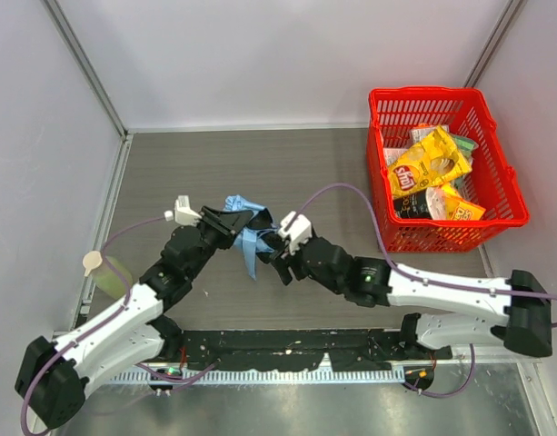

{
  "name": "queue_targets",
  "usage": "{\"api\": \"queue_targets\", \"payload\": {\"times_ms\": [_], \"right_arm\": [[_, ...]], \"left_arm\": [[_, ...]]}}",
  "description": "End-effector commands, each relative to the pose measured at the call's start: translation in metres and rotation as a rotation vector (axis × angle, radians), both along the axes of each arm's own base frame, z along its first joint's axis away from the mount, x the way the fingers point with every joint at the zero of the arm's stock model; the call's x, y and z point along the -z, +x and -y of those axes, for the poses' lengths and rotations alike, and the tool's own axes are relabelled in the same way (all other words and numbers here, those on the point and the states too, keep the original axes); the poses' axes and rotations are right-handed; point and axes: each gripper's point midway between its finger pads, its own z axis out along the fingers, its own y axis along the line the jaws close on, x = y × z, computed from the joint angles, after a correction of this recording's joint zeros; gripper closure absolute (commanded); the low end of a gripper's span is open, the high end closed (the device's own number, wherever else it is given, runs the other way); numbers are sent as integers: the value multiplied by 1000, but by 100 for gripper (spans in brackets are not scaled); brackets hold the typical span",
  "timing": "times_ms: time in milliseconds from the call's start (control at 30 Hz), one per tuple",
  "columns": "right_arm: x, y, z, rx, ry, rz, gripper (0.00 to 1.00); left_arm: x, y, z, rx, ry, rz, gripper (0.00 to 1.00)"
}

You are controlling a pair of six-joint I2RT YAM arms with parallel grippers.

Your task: Put away the umbrella

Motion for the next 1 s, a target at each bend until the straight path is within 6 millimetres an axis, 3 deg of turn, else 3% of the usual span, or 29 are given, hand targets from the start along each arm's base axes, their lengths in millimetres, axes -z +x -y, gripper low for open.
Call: {"api": "queue_targets", "payload": {"times_ms": [0, 133, 400, 500, 633, 700, 800, 900, 967], "right_arm": [[-13, -13, 19, 73, 112, -100, 25], [-19, -23, 35, 101, 202, -154, 25], [-67, -43, 36, 96, 572, -316, 23], [-76, -46, 41, 62, 589, -293, 23], [-87, -70, 21, -215, 556, -186, 23], [-93, -66, 8, -266, 537, -110, 22], [-90, -60, -30, -338, 508, -80, 22], [-90, -33, -46, -244, 511, 9, 21], [-86, -26, -56, -226, 508, 49, 21]], "left_arm": [[-91, 10, -9, -51, -125, 302, 100], [-113, 10, -15, -76, -148, 378, 100], [-165, 3, -19, -43, -307, 572, 100], [-180, 1, -21, -32, -343, 617, 100], [-189, -6, -19, -1, -380, 642, 100], [-191, -9, -19, 9, -401, 647, 100], [-186, -9, -24, -7, -437, 626, 100], [-185, -12, -25, -2, -446, 621, 100], [-186, -13, -26, -5, -449, 616, 100]]}}
